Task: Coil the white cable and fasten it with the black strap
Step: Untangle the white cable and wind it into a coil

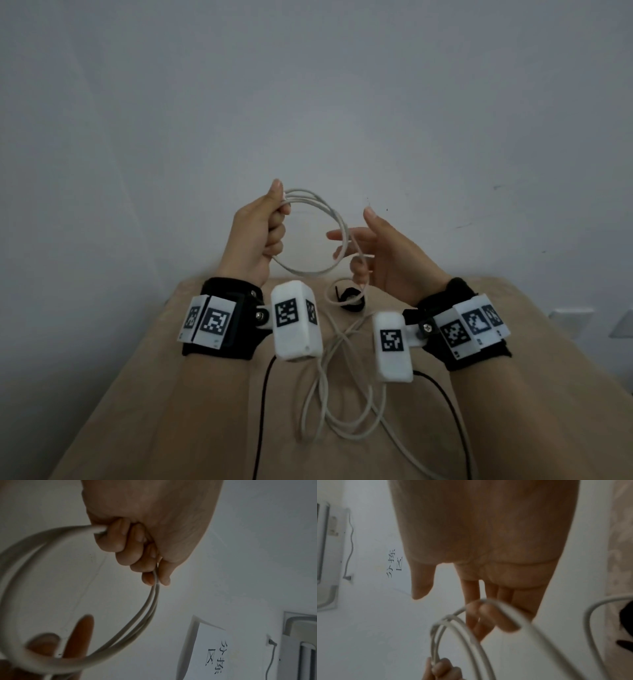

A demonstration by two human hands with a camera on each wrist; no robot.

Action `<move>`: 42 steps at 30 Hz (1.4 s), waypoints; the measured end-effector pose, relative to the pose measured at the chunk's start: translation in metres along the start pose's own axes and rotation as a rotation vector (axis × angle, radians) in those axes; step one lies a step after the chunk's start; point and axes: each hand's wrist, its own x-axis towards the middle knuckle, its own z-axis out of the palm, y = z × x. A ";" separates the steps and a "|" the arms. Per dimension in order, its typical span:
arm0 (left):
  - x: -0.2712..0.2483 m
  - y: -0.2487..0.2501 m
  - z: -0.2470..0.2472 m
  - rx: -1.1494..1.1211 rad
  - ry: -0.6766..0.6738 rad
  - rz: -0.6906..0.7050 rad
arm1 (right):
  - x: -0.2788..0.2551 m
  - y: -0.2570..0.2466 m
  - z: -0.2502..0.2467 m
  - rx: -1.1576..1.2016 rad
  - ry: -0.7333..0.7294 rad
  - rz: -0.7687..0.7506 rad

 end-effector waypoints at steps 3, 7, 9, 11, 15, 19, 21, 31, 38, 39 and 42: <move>-0.001 -0.002 0.003 0.066 -0.016 -0.005 | 0.002 -0.002 -0.002 0.048 0.077 -0.106; -0.002 -0.003 0.008 0.132 -0.028 0.004 | 0.003 0.000 0.002 -0.044 0.089 -0.142; -0.001 -0.004 0.009 0.127 -0.029 0.000 | 0.005 0.001 0.004 -0.096 0.105 -0.161; -0.001 -0.006 0.008 0.084 -0.046 -0.015 | 0.007 0.002 0.004 -0.118 0.131 -0.201; 0.000 -0.006 0.008 0.018 -0.124 -0.075 | 0.009 0.004 0.003 -0.117 0.191 -0.266; 0.000 -0.008 0.006 -0.012 -0.189 -0.108 | 0.009 0.002 0.004 -0.050 0.181 -0.285; -0.001 -0.008 0.005 0.001 -0.196 -0.105 | 0.008 0.001 0.005 0.041 0.132 -0.263; -0.001 -0.003 0.004 -0.107 -0.335 -0.343 | 0.007 -0.001 0.005 0.131 0.117 -0.187; -0.007 0.000 0.002 -0.152 -0.451 -0.430 | 0.006 -0.002 -0.004 0.071 0.105 -0.146; -0.008 0.000 0.002 -0.079 -0.446 -0.400 | 0.006 -0.002 -0.005 0.035 0.111 -0.141; -0.009 0.001 0.005 0.133 -0.472 -0.349 | 0.004 -0.002 -0.003 -0.104 0.108 -0.118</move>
